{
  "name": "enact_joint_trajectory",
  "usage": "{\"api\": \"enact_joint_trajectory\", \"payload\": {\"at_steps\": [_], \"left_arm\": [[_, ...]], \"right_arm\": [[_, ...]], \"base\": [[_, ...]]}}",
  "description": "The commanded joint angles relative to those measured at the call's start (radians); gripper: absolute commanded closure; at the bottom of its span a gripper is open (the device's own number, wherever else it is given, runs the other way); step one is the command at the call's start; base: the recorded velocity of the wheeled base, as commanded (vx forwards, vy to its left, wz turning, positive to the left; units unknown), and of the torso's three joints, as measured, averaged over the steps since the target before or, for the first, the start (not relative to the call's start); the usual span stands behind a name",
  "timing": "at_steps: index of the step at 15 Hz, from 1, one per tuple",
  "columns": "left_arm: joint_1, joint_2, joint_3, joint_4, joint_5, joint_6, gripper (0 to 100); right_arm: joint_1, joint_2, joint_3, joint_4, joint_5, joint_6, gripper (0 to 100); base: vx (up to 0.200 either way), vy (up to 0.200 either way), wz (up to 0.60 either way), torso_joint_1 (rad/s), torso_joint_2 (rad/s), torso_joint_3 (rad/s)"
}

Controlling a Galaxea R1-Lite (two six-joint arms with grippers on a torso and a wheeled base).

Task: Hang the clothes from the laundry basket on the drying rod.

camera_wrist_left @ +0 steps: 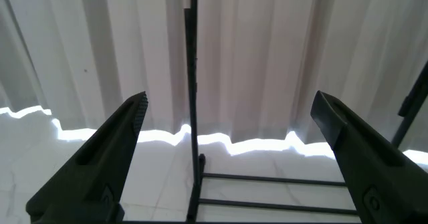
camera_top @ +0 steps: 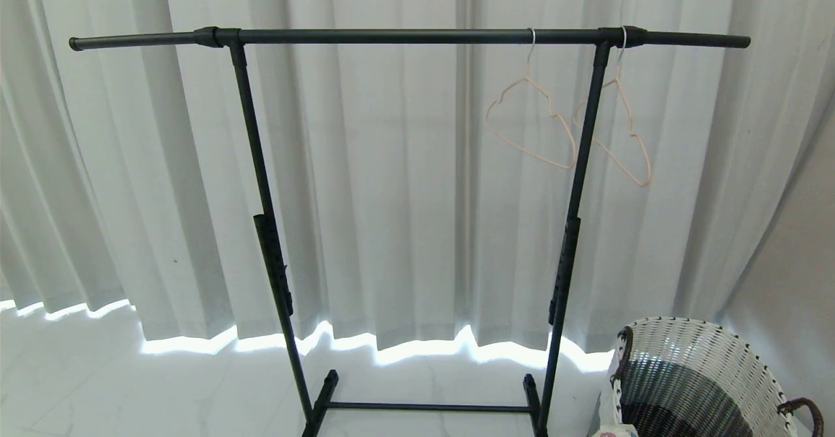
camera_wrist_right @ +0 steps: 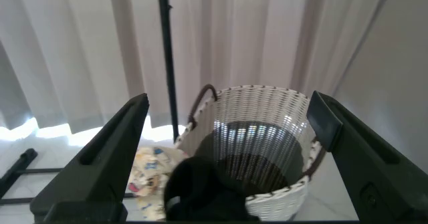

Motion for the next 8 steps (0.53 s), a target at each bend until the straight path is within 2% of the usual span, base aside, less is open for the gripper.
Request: {"api": "enact_joint_trajectory", "payload": {"at_steps": [1,8], "left_arm": [[0.0,0.002,0.0,0.0,0.0,-0.002,0],[0.0,0.0,0.0,0.0,0.0,-0.005,0]], "right_arm": [[0.0,0.0,0.0,-0.001,0.001,0.0,0],[0.0,0.0,0.0,-0.001,0.001,0.0,0]], "base": [[0.0,0.0,0.0,0.0,0.0,0.0],[0.0,0.0,0.0,0.0,0.0,0.0]]}}
